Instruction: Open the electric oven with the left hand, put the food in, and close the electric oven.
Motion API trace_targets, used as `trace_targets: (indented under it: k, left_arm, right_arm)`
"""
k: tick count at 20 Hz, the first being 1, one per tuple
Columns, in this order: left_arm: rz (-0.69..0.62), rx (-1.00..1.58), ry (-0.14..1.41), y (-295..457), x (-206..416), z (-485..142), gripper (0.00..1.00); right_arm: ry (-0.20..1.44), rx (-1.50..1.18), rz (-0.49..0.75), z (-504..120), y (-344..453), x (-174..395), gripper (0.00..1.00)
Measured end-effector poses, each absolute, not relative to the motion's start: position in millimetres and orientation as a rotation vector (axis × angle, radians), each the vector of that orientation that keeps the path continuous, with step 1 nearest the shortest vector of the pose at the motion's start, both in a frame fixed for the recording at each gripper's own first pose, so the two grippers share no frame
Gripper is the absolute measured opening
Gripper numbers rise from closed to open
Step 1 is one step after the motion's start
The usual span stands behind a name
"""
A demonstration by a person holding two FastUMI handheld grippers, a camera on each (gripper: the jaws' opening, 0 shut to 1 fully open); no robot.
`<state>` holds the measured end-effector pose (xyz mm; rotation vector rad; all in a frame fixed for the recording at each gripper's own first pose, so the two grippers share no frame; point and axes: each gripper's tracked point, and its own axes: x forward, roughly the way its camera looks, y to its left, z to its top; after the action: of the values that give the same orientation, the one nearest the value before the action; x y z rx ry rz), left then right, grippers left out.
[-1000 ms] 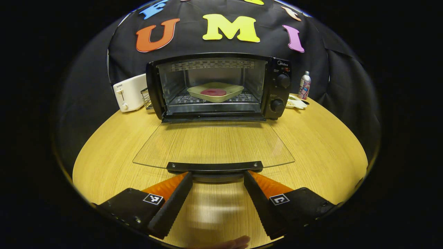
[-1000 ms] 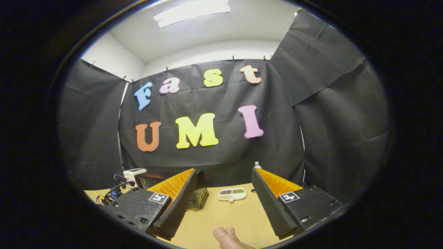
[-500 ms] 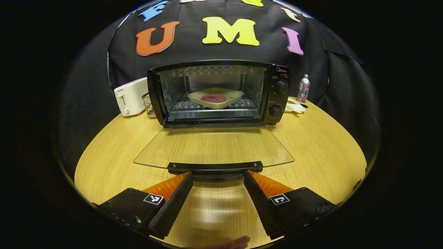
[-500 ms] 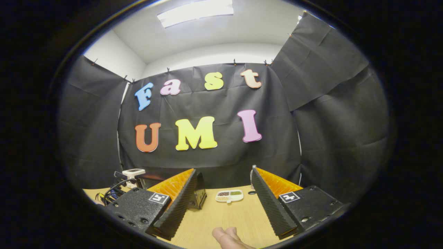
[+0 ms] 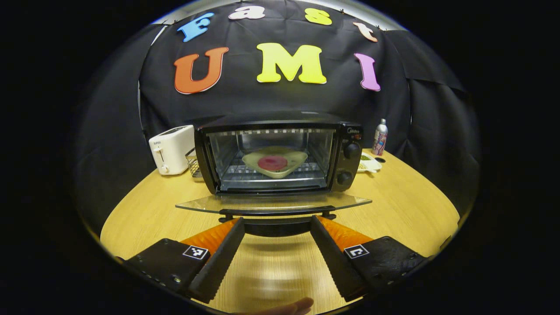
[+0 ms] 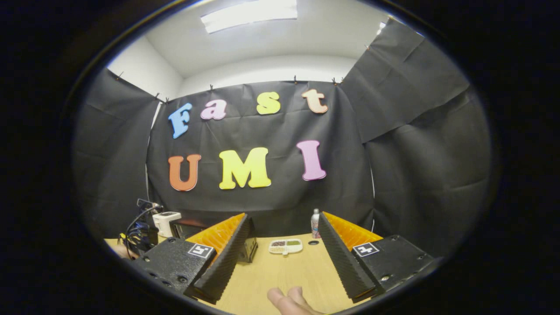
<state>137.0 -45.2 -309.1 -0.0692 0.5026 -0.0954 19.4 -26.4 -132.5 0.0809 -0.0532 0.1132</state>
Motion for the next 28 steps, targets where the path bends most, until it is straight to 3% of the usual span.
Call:
trace_targets:
  k: [3,4,5,12,21,22,23,28]
  left_arm:
    - [-0.095,-0.075,0.463,-43,154,-293,0.98]
    - [-0.096,-0.074,0.455,-42,161,-290,0.89]
    - [-0.1,-0.064,0.425,-41,172,-283,0.99]
    - [-0.07,-0.018,0.375,-23,196,-256,0.97]
    - [0.011,0.077,0.241,-9,112,-151,0.97]
    - [0.017,0.09,0.219,-10,102,-135,0.97]
    - [0.02,0.091,0.199,-10,90,-123,0.97]
    - [0.025,0.045,0.098,-14,24,-60,0.97]
  right_arm:
    - [-0.059,0.08,0.108,-126,-26,11,0.96]
    - [-0.064,0.081,0.109,-124,-25,8,0.96]
    - [-0.07,0.084,0.11,-120,-25,3,0.96]
    - [-0.087,0.063,0.067,-110,-34,-13,0.96]
    - [-0.039,0.111,0.069,-89,-40,-40,0.96]
    - [-0.03,0.119,0.069,-87,-41,-43,1.0]
    - [-0.023,0.122,0.067,-85,-43,-47,0.96]
    - [-0.048,0.098,0.067,-60,-47,-66,0.96]
